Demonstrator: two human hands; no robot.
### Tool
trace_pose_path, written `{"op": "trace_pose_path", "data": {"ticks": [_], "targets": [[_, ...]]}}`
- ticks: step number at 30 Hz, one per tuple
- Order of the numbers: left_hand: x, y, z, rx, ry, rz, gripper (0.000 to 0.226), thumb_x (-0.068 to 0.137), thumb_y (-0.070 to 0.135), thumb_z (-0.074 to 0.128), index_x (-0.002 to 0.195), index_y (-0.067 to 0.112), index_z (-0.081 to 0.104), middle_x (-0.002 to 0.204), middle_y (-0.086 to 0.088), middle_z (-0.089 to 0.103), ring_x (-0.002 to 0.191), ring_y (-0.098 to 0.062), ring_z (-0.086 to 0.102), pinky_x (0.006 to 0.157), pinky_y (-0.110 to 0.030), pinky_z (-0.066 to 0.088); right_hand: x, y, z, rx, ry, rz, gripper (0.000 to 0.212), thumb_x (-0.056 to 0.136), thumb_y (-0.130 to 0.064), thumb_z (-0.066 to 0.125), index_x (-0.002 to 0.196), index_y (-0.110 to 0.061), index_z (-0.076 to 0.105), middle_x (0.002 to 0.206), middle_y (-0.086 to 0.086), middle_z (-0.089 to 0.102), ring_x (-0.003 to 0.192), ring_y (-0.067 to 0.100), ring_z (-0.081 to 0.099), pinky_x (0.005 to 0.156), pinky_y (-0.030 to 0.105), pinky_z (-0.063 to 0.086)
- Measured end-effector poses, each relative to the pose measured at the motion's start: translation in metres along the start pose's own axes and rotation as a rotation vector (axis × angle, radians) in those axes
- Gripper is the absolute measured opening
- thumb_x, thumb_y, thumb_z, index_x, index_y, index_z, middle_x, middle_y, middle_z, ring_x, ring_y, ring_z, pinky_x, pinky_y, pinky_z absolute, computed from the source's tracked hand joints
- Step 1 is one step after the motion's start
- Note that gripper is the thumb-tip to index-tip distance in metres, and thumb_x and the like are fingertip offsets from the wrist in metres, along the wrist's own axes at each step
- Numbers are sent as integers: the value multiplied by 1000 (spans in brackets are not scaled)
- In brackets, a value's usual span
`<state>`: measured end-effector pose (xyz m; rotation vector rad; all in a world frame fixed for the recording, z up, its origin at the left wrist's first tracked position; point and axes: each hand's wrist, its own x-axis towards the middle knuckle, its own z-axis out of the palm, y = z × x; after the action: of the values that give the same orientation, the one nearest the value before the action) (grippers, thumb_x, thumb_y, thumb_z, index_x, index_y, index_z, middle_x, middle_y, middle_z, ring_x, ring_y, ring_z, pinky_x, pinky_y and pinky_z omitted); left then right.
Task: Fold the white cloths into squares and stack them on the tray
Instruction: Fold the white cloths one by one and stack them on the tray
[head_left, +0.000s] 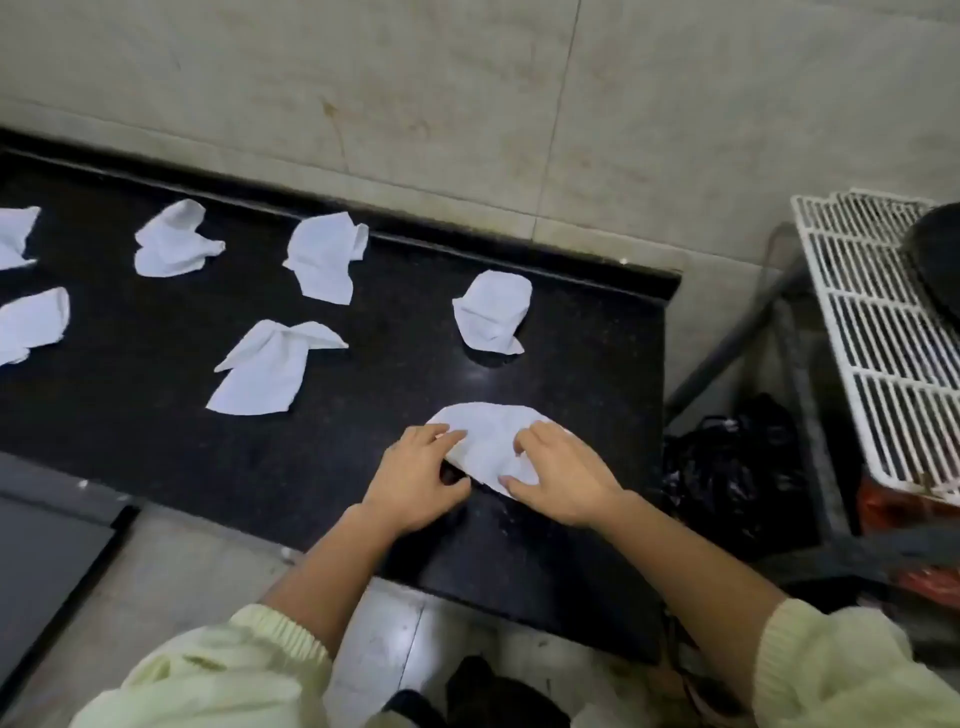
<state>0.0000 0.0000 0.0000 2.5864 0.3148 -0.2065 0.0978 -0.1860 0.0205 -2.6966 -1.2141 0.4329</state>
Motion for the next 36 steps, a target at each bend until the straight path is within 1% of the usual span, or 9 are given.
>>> {"op": "trace_pose_path", "data": {"ticks": [4,8,12,15,18,25,27,30,36], "targets": [[5,-11,18,198,-156,103,80,90,55,49,153,29,8,161,10,6,147,-14,6,120,-48,0,0,5,23,-86,-82,-28,58,85,-65,49,115,-15,47,116,2,48,109,22,45,90,33,36],[16,-26,23,267,-153,148,71,91,63,24,153,28,14,161,8,9,148,-14,8,119,-47,-1,4,17,33,-183,-70,22,38,95,-49,38,110,-15,49,111,3,50,102,24,48,87,37,40],[21,-28,23,271,-170,205,86,78,63,0,152,26,20,160,8,18,147,-13,17,119,-41,4,3,9,41,-254,-41,35,22,85,-29,42,81,-15,58,79,3,59,69,22,54,59,34,46],[26,-25,25,263,-104,256,71,87,56,16,141,23,46,146,4,47,135,-18,44,113,-38,30,10,-6,32,-46,-15,83,18,90,-22,42,82,-13,55,80,5,59,71,24,56,62,35,42],[31,-24,23,141,45,278,46,93,46,35,111,24,71,114,4,70,107,-18,64,86,-34,52,12,-16,18,196,66,214,17,100,-28,39,94,-13,44,87,5,58,76,24,52,66,35,35],[54,-29,-16,-270,-157,111,16,84,37,69,80,23,77,86,8,75,77,-8,66,74,-31,51,11,-8,-9,454,94,239,23,99,-37,46,101,-14,50,85,0,58,76,22,56,69,40,46],[58,-30,-35,-382,-254,72,11,77,33,78,76,22,79,74,6,74,65,-3,59,67,-24,47,14,2,-17,518,127,243,22,90,-39,62,88,-17,58,82,-1,63,75,15,57,69,35,47],[65,-36,-66,-584,-348,15,4,78,24,79,76,20,80,77,0,75,71,-2,59,73,-22,46,23,16,-37,665,97,305,16,78,-32,78,76,-18,69,77,-5,68,70,3,58,65,20,45],[74,-32,-115,-696,-70,-10,16,84,28,72,78,13,73,75,-2,71,71,-5,60,74,-25,49,49,24,-80,849,173,303,9,75,-20,81,74,-12,76,71,-6,71,65,-3,62,62,12,46]]}}
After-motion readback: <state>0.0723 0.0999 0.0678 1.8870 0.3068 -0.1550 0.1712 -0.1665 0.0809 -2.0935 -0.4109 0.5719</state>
